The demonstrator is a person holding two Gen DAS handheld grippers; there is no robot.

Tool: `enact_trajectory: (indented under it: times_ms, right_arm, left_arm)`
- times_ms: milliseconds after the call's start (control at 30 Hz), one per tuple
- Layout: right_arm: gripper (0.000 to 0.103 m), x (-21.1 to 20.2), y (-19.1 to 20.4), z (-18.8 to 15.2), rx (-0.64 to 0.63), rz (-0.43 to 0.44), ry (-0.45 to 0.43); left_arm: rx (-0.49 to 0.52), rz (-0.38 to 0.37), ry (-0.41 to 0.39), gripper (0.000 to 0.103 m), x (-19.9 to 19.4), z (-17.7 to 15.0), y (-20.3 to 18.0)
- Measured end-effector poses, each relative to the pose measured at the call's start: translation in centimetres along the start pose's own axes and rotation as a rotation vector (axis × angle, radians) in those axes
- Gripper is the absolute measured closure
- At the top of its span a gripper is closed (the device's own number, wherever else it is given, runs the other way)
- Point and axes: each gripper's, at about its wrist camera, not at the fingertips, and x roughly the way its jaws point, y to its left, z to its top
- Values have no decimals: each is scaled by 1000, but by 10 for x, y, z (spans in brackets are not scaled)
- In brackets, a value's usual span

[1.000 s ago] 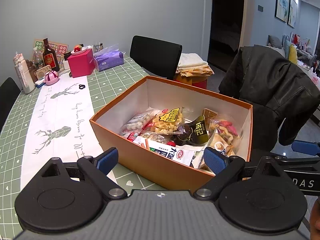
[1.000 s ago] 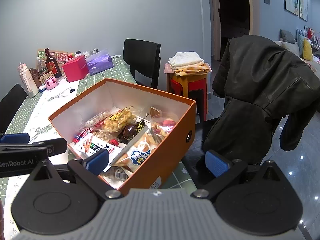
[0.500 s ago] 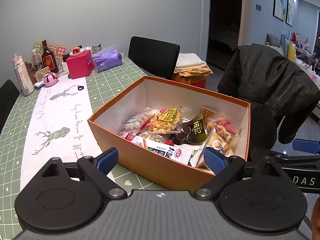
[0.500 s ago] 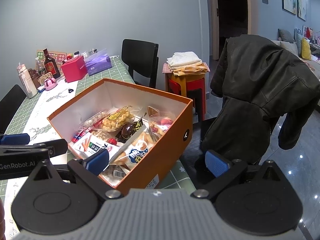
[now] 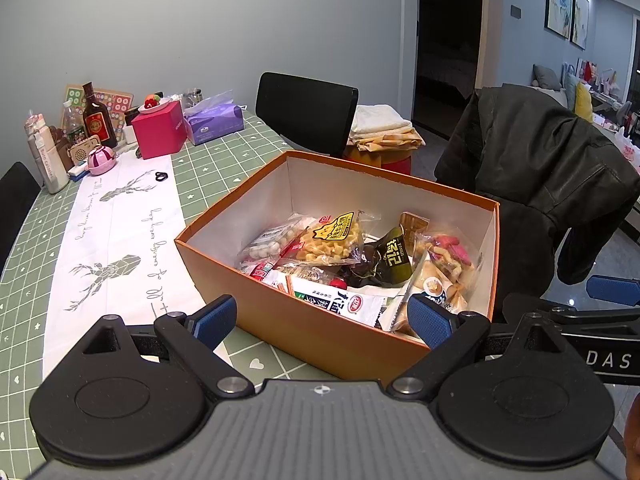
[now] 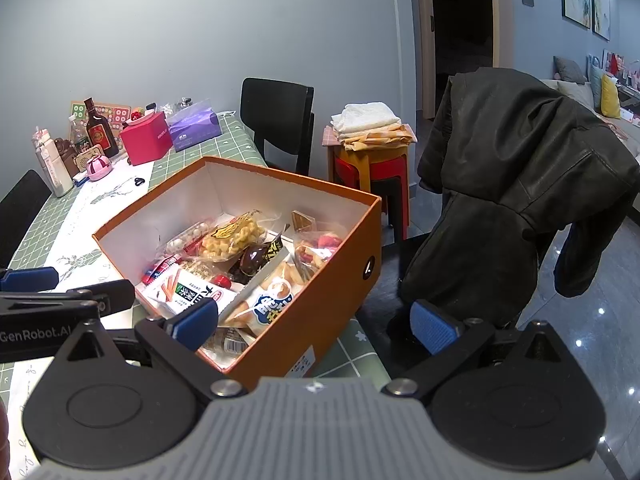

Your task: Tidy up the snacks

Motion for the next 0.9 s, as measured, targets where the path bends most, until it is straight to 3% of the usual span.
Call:
enact_trajectory:
  times_ms: [900]
  right_arm:
    - [3,-6,-4,-4,-1,-5,-10]
  left_arm:
    - [24,2,-28,0,-9,-2,-1]
